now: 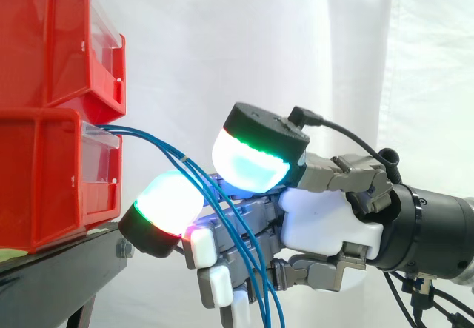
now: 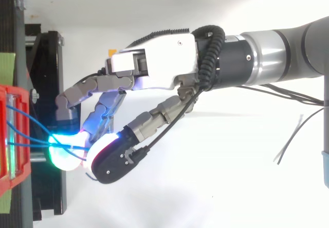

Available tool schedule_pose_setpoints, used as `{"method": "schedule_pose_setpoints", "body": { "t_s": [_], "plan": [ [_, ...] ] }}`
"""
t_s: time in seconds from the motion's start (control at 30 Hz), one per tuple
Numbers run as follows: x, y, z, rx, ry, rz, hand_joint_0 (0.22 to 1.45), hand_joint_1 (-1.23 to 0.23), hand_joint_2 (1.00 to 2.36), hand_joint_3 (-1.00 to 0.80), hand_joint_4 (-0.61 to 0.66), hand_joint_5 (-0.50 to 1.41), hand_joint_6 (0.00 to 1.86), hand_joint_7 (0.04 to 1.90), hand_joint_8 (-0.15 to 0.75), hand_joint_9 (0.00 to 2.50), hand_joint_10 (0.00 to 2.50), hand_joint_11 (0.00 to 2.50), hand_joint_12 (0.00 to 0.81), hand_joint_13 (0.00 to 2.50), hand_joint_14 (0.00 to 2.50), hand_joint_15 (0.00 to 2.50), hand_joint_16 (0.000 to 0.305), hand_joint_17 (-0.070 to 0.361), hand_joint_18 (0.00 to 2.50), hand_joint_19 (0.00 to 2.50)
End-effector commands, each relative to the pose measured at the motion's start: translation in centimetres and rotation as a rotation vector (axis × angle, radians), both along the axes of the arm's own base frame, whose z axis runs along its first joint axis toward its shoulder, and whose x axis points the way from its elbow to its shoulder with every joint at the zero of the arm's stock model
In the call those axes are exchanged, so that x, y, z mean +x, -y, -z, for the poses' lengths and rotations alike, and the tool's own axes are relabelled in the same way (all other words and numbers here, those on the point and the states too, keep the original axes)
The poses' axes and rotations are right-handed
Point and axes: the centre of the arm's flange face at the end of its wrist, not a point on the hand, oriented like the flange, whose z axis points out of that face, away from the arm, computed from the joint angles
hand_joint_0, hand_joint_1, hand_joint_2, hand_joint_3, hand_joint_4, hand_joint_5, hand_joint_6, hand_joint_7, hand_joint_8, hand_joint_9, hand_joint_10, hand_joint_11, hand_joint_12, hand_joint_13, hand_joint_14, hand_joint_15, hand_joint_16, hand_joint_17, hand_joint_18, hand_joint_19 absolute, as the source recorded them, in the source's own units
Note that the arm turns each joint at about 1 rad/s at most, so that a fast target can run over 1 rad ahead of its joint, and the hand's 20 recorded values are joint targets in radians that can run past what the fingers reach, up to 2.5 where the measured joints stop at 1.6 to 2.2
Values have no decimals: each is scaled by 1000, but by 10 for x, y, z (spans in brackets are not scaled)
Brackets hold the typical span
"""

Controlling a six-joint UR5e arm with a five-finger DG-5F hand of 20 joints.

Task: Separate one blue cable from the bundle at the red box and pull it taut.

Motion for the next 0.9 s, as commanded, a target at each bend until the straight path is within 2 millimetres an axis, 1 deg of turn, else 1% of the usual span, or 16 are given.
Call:
{"method": "schedule_pose_setpoints", "body": {
  "t_s": [0.0, 0.17, 0.2, 0.23, 0.27, 0.37, 0.53, 0.6, 0.63, 0.7, 0.77, 0.87],
  "plan": [
    [0, 1, 0, -2, 0, -4, 774, -656, 1019, -207, 308, -132, 537, 1240, 402, 774, 13, 574, 438, 968, 22, 575, 59, 134, 837, 695],
    [0, 3, 0, 0, -1, -3, 775, -659, 1019, -217, 299, -139, 569, 1204, 400, 780, 13, 587, 439, 973, 21, 579, 60, 134, 848, 700],
    [0, 3, 0, 0, -1, -3, 773, -662, 1018, -220, 304, -144, 592, 1165, 398, 780, 16, 589, 437, 974, 19, 577, 60, 134, 852, 691],
    [-1, 5, -5, 0, 6, -2, 772, -662, 1018, -216, 310, -145, 600, 1153, 399, 780, 16, 589, 439, 974, 21, 574, 60, 134, 852, 692],
    [0, 6, -7, -1, 9, -2, 804, -659, 1019, -194, 304, -152, 641, 1093, 401, 788, 13, 592, 438, 975, 21, 578, 59, 134, 825, 721],
    [0, 6, -10, -3, 13, -9, 839, -667, 1019, -154, 300, -162, 692, 1029, 399, 799, 15, 609, 435, 974, 21, 596, 59, 132, 791, 771],
    [0, 8, -12, -5, 10, -17, 857, -672, 1018, -177, 289, -169, 724, 987, 394, 804, 13, 622, 434, 982, 21, 613, 59, 133, 783, 784],
    [1, 8, -12, -5, 10, -17, 861, -697, 1018, -185, 274, -185, 772, 953, 394, 803, 15, 631, 433, 989, 20, 622, 59, 133, 790, 778],
    [1, 8, -13, -5, 10, -18, 862, -700, 1018, -187, 281, -187, 777, 966, 393, 802, 13, 640, 433, 988, 21, 624, 59, 133, 790, 784],
    [1, 8, -12, -5, 9, -18, 844, -737, 1018, -203, 286, -192, 788, 973, 393, 798, 16, 657, 434, 996, 20, 626, 59, 133, 821, 754],
    [1, 8, -13, -7, 11, -18, 817, -752, 1018, -215, 319, -208, 821, 903, 393, 785, 14, 672, 438, 1002, 20, 620, 59, 133, 854, 718],
    [1, 8, -13, -7, 11, -18, 751, -793, 1012, -335, 326, -217, 827, 913, 397, 773, 16, 696, 439, 1010, 22, 605, 60, 136, 923, 640]
  ]
}}
